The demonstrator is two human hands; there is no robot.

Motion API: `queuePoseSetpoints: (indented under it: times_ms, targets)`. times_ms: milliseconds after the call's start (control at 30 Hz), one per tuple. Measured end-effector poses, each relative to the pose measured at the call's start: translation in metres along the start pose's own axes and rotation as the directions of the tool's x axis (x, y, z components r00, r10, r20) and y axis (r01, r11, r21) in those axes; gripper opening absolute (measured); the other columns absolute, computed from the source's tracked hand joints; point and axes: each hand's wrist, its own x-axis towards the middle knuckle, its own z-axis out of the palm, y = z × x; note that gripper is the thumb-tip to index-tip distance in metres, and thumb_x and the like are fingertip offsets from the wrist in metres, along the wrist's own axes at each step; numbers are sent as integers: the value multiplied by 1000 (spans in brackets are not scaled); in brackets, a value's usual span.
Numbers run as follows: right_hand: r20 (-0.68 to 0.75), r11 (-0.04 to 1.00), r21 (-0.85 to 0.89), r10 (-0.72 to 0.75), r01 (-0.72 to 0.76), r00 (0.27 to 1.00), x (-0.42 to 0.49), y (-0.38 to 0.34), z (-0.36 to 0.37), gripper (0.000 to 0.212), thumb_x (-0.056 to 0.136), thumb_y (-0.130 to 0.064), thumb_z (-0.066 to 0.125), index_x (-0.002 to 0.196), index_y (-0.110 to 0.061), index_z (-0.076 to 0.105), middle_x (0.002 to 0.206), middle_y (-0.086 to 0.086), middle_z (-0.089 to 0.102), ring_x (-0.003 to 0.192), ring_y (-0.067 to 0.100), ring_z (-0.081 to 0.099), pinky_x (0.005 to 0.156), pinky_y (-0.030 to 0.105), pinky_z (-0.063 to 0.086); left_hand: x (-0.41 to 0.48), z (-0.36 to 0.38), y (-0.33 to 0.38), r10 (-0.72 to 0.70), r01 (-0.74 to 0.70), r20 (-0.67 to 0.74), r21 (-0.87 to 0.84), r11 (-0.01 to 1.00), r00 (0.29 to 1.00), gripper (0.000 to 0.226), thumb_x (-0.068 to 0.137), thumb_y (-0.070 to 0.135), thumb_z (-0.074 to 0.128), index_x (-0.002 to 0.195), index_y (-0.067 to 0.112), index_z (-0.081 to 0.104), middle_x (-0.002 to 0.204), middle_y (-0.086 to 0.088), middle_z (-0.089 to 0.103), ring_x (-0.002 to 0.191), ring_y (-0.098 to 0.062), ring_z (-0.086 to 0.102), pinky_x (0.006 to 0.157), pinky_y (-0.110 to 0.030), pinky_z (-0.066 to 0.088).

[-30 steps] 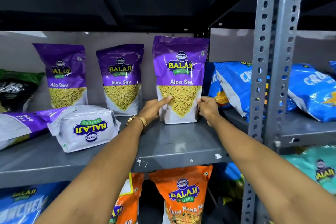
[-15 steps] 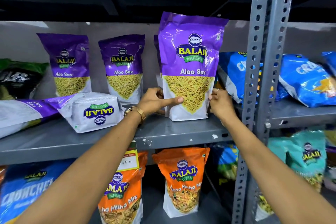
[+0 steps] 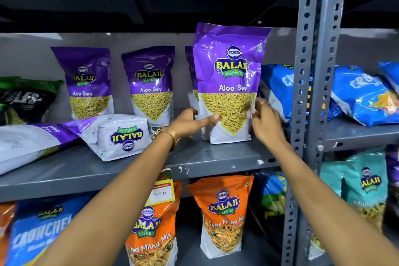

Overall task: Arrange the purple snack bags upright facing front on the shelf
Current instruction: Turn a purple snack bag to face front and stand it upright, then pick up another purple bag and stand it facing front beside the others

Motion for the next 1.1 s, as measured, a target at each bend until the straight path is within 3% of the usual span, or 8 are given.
queuePoseSetpoints:
  times_ms: [167, 333, 533, 667, 733, 800, 933, 1100]
  targets:
    - [-271, 927, -266, -334, 263, 903, -21, -74, -6, 44, 92, -17, 43, 133, -6, 50, 136, 16, 53, 117, 38, 50, 99, 40, 37, -23, -56, 25, 239, -166, -212, 312, 935, 948, 55, 79, 51, 66, 118, 14, 55, 99, -4, 60, 95, -26, 63, 86, -42, 54]
    - [-23, 837, 41, -546, 546, 838, -23, -169, 43, 25, 91, -22, 48, 97, -10, 70, 98, 10, 73, 95, 33, 62, 86, 38, 46, -48, -139, 15, 241, 90, -386, 669, 738, 891, 44, 84, 53, 56, 96, 11, 62, 104, -19, 69, 96, -38, 64, 79, -39, 51]
    - [621, 989, 32, -135, 147, 772, -4, -230, 134, 41, 92, -53, 47, 86, -14, 60, 93, 15, 57, 91, 24, 53, 81, 33, 43, -78, -191, -62, -319, 453, -324, 568, 688, 891, 75, 89, 63, 41, 133, 3, 51, 135, -22, 56, 116, -36, 59, 93, -38, 50]
    - [910, 989, 36, 26, -142, 415, -11, -238, 169, 57, 94, -55, 41, 123, -7, 53, 138, 14, 56, 125, 26, 54, 114, 41, 37, -86, -188, -79, -510, 527, -133, 170, 833, 850, 68, 90, 66, 29, 113, 10, 58, 78, -11, 57, 52, -20, 52, 30, -14, 40]
    - [942, 983, 27, 35, -179, 335, -12, -238, 174, 56, 94, -55, 42, 117, -9, 61, 122, 17, 69, 104, 24, 68, 102, 36, 50, -88, -187, -83, -490, 497, -88, 75, 865, 867, 69, 90, 66, 29, 115, 8, 59, 68, -8, 54, 33, -13, 50, 25, -9, 31]
    - [910, 986, -48, 109, -160, 399, -12, -234, 173, 63, 85, -66, 48, 111, -11, 64, 111, 12, 74, 90, 23, 70, 88, 32, 56, -89, -188, -87, -472, 470, -32, -59, 881, 881, 71, 89, 66, 35, 118, 5, 58, 77, -11, 62, 30, -15, 57, 27, -16, 41]
    - [591, 971, 198, -8, -135, 807, -17, -214, 172, 62, 62, -71, 69, 100, -22, 72, 99, 2, 77, 90, 20, 73, 77, 32, 56, -89, -191, -83, -281, 275, 13, -249, 929, 960, 45, 83, 61, 55, 94, 18, 63, 64, 0, 73, 44, -16, 68, 39, -27, 55]
    - [274, 836, 548, -164, -13, 948, -5, -214, 179, 41, 74, -45, 76, 111, -34, 61, 106, -10, 74, 101, 9, 69, 94, 37, 53, -50, -195, -70, 36, -64, -195, -140, 988, 980, 43, 83, 36, 70, 116, 20, 49, 99, -4, 66, 60, -8, 69, 48, -28, 57]
